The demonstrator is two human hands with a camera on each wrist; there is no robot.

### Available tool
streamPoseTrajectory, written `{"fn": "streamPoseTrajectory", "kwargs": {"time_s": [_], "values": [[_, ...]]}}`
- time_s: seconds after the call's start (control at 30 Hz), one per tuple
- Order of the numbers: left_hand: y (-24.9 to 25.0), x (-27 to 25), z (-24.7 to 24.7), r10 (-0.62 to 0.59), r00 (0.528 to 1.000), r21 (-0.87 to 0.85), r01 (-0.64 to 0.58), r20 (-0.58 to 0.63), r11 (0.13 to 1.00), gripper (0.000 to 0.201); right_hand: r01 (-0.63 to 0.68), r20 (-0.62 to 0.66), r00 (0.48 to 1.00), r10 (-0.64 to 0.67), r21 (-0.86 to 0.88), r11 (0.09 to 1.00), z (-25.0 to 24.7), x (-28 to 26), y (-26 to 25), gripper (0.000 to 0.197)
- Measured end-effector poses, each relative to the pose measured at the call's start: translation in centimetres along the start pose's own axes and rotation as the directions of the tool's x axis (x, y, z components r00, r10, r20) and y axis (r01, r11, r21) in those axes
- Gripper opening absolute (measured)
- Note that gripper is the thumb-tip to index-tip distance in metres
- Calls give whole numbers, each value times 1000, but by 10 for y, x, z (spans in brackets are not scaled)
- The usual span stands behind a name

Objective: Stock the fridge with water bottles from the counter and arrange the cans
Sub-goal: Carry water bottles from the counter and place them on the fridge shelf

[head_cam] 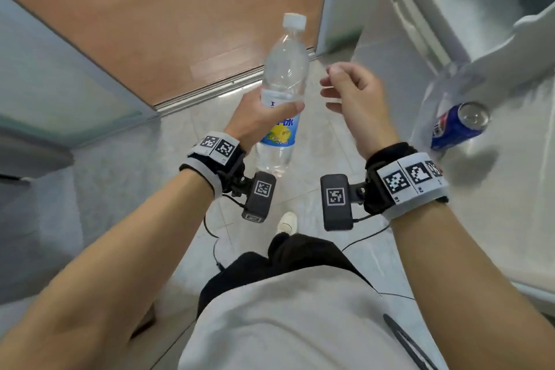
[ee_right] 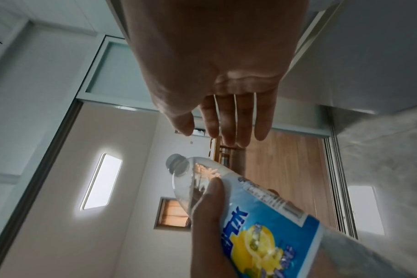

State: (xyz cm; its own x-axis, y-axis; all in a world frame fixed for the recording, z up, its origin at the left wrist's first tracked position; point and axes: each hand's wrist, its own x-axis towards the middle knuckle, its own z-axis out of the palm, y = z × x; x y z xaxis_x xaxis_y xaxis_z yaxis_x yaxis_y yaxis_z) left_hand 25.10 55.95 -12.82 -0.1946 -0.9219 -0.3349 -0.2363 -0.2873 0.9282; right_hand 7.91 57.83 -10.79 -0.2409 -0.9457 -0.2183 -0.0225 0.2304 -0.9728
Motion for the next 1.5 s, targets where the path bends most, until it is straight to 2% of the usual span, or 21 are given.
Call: {"fn": "streamPoseTrajectory", "kwargs": {"time_s": [0.07,0.2,0.33,0.47,0.53,0.7,0.8,0.87,0.93,1.03,1.1,1.17,1.23,1.3,1.37,1.43,1.5], "values": [[13,36,4,-3,999,56,0,44,998,52,-20,-71,997,20,-8,1000,-7,21,-4,9],[41,96,15,-8,991,153,-12,131,988,39,-56,-189,981,53,-9,998,-31,57,-14,13],[74,153,29,21,957,261,-100,288,960,12,-78,-332,941,70,-13,997,-52,92,-26,14],[105,219,45,41,905,327,-195,424,925,22,-97,-432,899,68,-46,994,-64,138,-41,16],[122,258,54,45,854,352,-261,518,899,32,-102,-483,874,60,-62,993,-68,167,-54,17],[174,350,78,78,731,359,-422,678,833,29,-132,-629,774,79,-38,990,-72,234,-87,19],[207,389,101,108,630,331,-537,769,776,41,-151,-683,717,135,37,988,-72,265,-104,13],[226,409,120,127,566,300,-598,815,743,42,-165,-720,671,179,91,982,-77,283,-115,21],[244,419,142,148,487,266,-679,861,684,48,-166,-753,628,197,118,979,-85,295,-127,31],[263,427,176,157,340,196,-798,927,570,65,-147,-809,566,157,88,985,-101,309,-143,21],[275,427,201,179,252,134,-858,951,496,68,-135,-863,487,136,80,988,-117,318,-146,24],[288,422,226,197,179,79,-898,964,432,72,-131,-912,394,117,70,989,-137,320,-150,35],[301,419,248,170,133,53,-911,976,410,80,-111,-943,330,52,16,994,-161,321,-153,48],[317,422,269,132,120,57,-913,984,405,87,-98,-958,286,8,-21,995,-187,322,-156,41],[335,428,284,123,83,29,-921,989,388,81,-110,-961,274,-21,-53,993,-211,327,-163,34],[353,439,300,116,20,-24,-930,993,367,69,-135,-966,243,-83,-119,984,-230,336,-167,50],[362,453,315,133,7,-38,-943,991,330,58,-173,-969,193,-154,-188,967,-245,343,-172,60]]}}
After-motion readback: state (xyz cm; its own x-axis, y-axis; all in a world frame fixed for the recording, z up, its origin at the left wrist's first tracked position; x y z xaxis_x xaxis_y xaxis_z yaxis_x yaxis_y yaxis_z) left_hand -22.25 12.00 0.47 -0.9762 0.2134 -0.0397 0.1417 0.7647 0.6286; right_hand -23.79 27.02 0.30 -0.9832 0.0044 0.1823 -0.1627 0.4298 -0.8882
